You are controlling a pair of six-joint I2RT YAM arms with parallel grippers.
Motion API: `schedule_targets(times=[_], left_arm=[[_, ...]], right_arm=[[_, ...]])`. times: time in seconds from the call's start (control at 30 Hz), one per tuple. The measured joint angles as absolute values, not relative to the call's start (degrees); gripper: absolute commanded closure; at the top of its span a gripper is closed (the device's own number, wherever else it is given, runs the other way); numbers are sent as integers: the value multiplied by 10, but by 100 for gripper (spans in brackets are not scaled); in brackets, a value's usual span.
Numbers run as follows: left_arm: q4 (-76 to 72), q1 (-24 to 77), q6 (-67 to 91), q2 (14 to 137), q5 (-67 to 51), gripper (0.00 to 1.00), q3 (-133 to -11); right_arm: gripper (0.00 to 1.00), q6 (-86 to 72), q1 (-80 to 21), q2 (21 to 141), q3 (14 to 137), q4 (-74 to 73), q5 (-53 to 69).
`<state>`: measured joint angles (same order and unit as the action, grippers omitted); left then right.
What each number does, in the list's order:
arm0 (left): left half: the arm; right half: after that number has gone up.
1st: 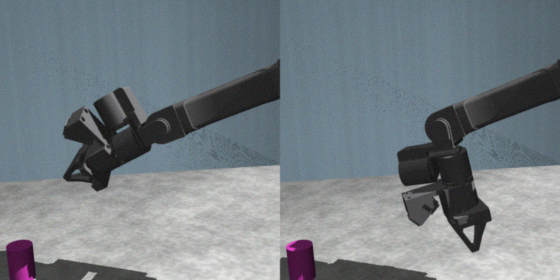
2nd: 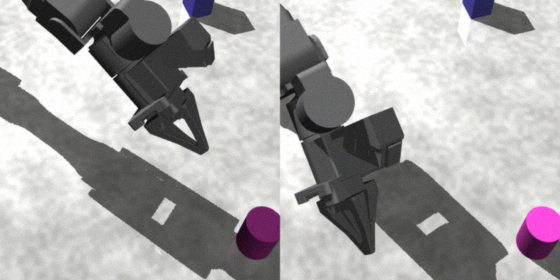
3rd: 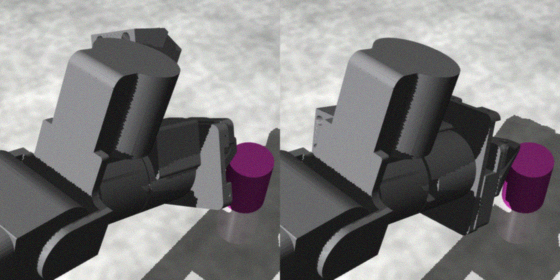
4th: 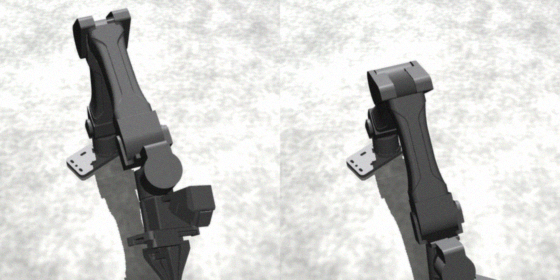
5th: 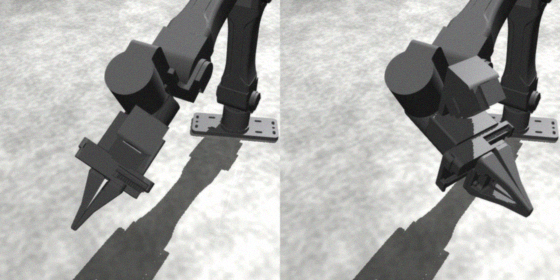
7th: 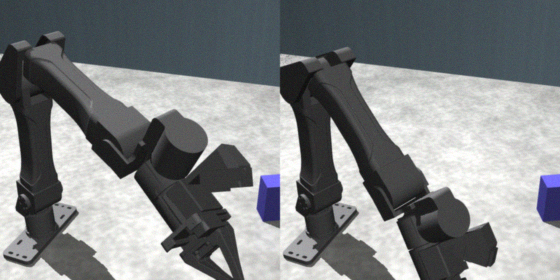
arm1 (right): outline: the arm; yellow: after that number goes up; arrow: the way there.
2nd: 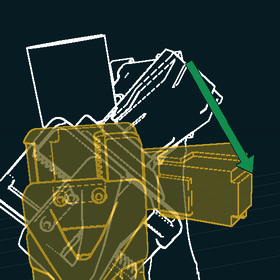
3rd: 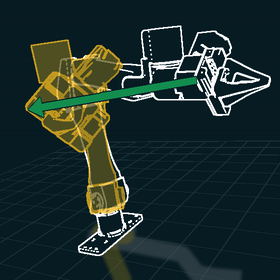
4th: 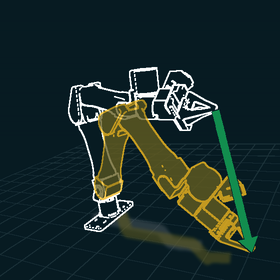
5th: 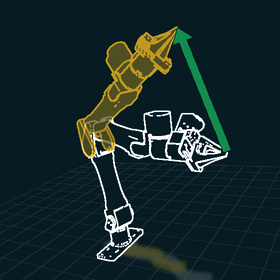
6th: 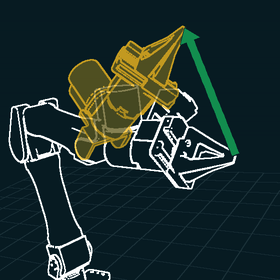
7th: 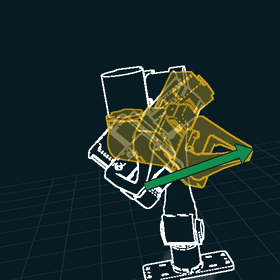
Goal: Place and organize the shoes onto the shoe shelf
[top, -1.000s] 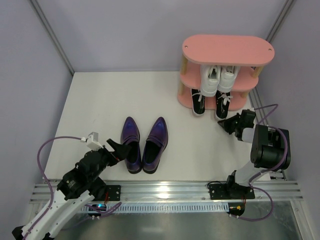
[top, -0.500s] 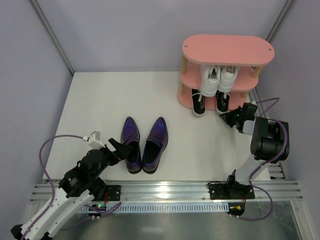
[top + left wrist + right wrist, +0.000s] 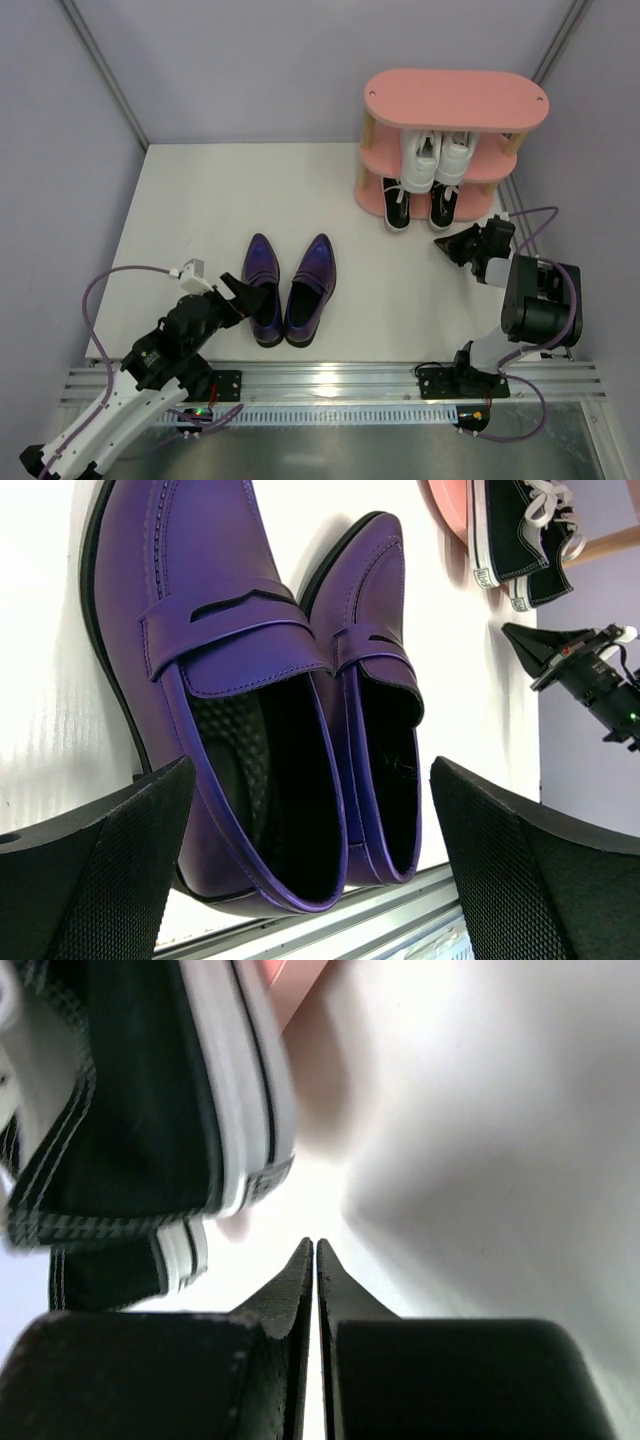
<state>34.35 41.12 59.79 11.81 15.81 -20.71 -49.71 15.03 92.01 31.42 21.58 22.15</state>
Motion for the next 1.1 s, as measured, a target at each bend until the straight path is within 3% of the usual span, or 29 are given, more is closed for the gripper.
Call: schedule_targets(times=[0.17, 0.27, 0.3, 0.37, 0.4, 0.7, 1.1], left_arm=[[317, 411, 593, 151, 154, 2, -209], [281, 411, 582, 192, 153, 30, -220], [260, 411, 575, 219, 150, 56, -231], [224, 411, 559, 285, 144, 81, -262], [201, 411, 550, 328, 139, 100, -284], [-22, 411, 510, 736, 65, 100, -506], [-128, 413, 527, 1150, 1, 100, -821]], right_arm=[[96, -477, 150, 860, 295, 203, 240], [96, -460, 150, 823, 292, 187, 249], [96, -457, 150, 812, 289, 183, 252], [96, -443, 150, 776, 277, 168, 255], [96, -435, 150, 756, 271, 157, 255], [96, -394, 161, 567, 256, 46, 229], [96, -393, 280, 535, 277, -57, 222]])
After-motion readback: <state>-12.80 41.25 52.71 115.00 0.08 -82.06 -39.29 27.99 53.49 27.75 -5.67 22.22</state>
